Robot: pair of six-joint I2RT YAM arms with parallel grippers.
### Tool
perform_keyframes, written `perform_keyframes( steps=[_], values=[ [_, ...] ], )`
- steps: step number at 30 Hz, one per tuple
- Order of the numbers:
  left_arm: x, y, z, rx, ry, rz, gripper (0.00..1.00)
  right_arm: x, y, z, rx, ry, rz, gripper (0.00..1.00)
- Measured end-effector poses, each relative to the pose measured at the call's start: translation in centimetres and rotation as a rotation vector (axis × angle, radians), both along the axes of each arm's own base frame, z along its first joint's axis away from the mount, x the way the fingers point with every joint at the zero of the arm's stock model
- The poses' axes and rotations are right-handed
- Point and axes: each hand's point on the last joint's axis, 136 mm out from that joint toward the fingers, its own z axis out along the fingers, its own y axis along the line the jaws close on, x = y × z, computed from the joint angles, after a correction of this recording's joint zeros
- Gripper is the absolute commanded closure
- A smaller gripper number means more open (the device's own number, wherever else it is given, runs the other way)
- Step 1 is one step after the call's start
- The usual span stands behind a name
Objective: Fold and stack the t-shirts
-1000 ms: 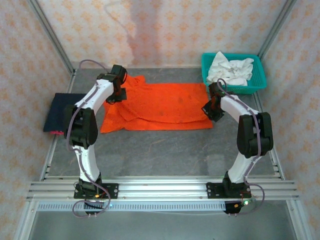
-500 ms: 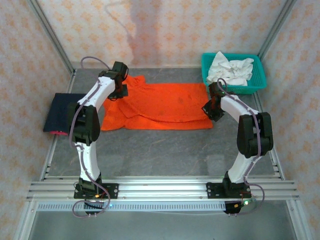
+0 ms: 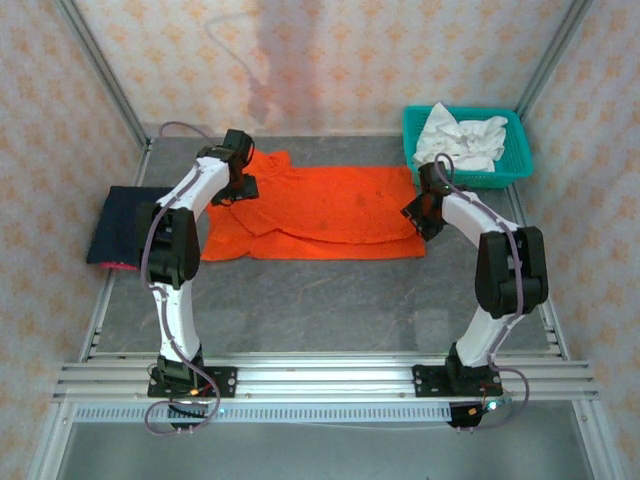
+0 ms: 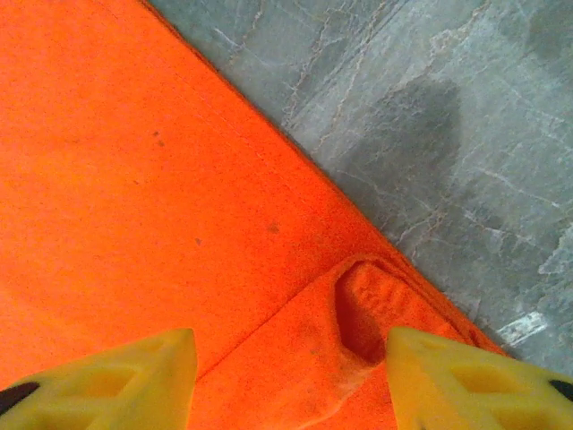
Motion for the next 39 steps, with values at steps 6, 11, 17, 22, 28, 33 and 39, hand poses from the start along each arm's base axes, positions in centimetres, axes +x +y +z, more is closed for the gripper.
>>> perform_keyframes(
  steps=[6, 11, 17, 22, 28, 33, 39],
  values=[
    [-2.2, 0.2, 1.2, -0.044, -0.065, 0.058, 0.00, -0.2, -0.4, 2.9, -0.035, -0.126, 0.054, 0.24],
    [-5.2, 0.3, 4.1, -0.101, -0.187, 0.118, 0.10, -0.6, 0.1, 4.8, -0.105, -0.198, 0.155, 0.28],
    [-8.1, 0.4, 1.4, -0.137, -0.164, 0.164, 0.56, -2.0, 5.0, 3.7, -0.120, -0.211, 0.364, 0.38],
    [-9.1, 0.3, -2.2, -0.147, -0.108, 0.204, 0.67, -2.8, 9.1, 0.4, -0.085, -0.154, 0.485, 0.43],
    [-11.5, 1.1, -5.7, -0.134, -0.035, 0.245, 0.67, -3.7, 9.1, -3.9, -0.087, -0.032, 0.492, 0.51],
    [-12.9, 3.2, -7.2, -0.126, -0.013, 0.310, 0.67, -3.1, 7.3, -4.6, -0.068, -0.007, 0.425, 0.53],
    [-12.4, 4.1, -7.2, -0.145, -0.040, 0.340, 0.66, -2.1, 5.8, -4.8, -0.017, -0.006, 0.362, 0.53]
  ],
)
